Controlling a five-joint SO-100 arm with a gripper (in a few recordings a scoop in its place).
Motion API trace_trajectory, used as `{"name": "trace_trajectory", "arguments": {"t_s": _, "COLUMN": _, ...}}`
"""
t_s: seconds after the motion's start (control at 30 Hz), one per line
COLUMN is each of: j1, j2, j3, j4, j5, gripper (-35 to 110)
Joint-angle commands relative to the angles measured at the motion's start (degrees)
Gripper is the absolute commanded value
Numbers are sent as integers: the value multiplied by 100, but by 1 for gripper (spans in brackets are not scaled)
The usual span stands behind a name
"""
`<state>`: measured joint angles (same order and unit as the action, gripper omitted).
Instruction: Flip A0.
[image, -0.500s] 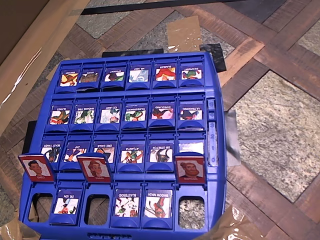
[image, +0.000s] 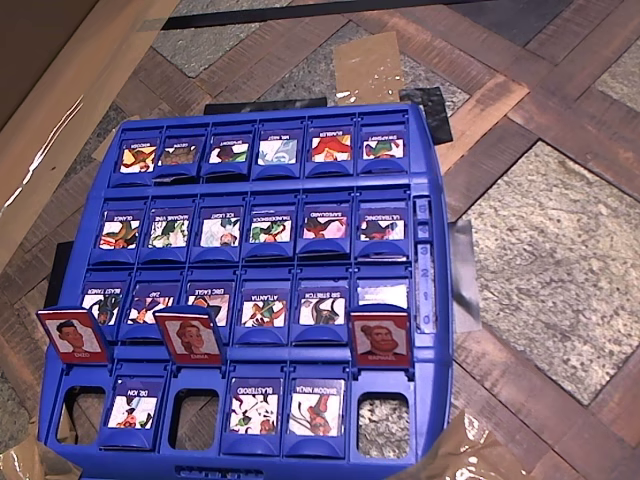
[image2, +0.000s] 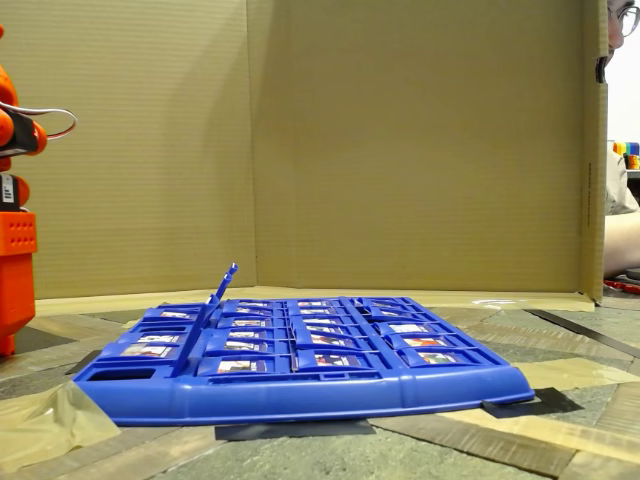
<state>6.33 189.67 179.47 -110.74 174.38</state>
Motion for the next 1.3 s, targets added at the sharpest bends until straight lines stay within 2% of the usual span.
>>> {"name": "trace_trajectory", "arguments": {"t_s": 0.0, "j1": -18, "j2": -44, "j3": 62, "j4": -26, "j5": 44, "gripper": 0}}
{"name": "trace_trajectory", "arguments": {"t_s": 0.53, "j1": 9, "j2": -62, "j3": 53, "j4": 26, "j5": 26, "gripper": 0}}
{"name": "trace_trajectory", "arguments": {"t_s": 0.83, "j1": -18, "j2": -79, "j3": 35, "j4": 580, "j5": 26, "gripper": 0}}
{"name": "trace_trajectory", "arguments": {"t_s": 1.1, "j1": -9, "j2": -70, "j3": -123, "j4": 2276, "j5": 9, "gripper": 0}}
{"name": "trace_trajectory", "arguments": {"t_s": 1.27, "j1": -53, "j2": -62, "j3": -861, "j4": 4412, "j5": 0, "gripper": 0}}
